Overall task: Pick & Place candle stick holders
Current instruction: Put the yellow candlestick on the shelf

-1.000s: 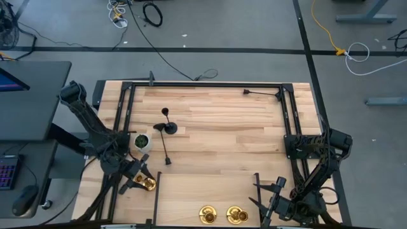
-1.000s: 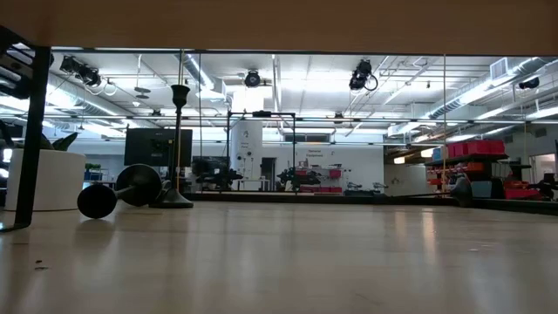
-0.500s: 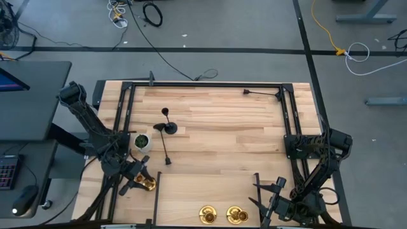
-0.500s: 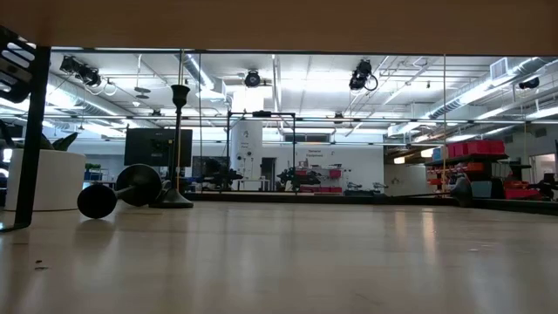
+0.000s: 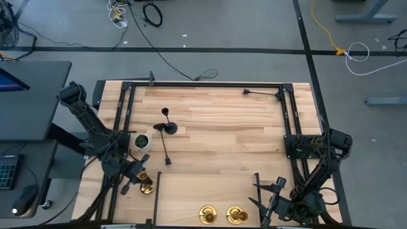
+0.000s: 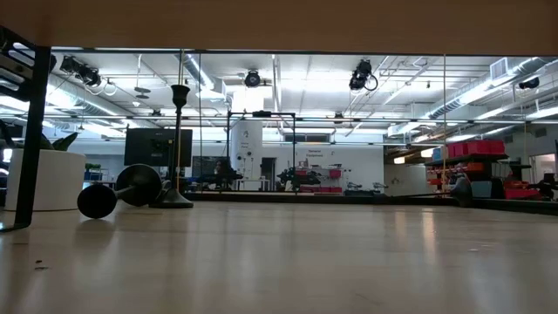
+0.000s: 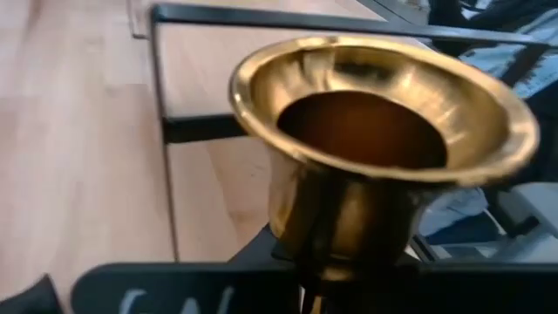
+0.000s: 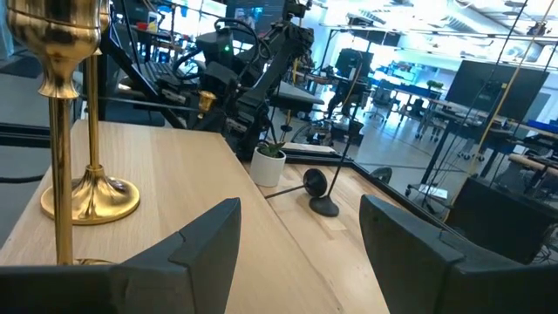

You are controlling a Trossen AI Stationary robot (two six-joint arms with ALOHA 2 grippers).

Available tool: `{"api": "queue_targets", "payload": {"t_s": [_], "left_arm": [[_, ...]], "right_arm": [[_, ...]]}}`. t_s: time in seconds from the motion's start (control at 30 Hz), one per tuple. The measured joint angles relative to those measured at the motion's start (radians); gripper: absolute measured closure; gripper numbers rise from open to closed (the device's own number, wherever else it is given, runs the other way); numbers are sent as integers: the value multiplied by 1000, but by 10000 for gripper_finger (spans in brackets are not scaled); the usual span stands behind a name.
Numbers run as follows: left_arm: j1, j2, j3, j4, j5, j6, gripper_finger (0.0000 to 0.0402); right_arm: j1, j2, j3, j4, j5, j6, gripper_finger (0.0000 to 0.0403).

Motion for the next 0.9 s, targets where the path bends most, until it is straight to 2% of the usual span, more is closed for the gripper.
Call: {"api": "queue_targets", "payload": {"t_s": [0.27,0.37,0.5,0.7,0.9], "left_arm": [[0,-37,11,1,-16,7,388],[-1,-83,52,-59,-7,23,390],[-1,-137,149,-266,-17,16,391],[0,-166,341,-460,-50,65,391],[0,-165,517,-571,-75,83,390]], "right_arm": [[0,0,0,0,0,0,167],[0,0,0,0,0,0,167],[0,0,0,0,0,0,167],[0,0,0,0,0,0,167],[0,0,0,0,0,0,167]]}}
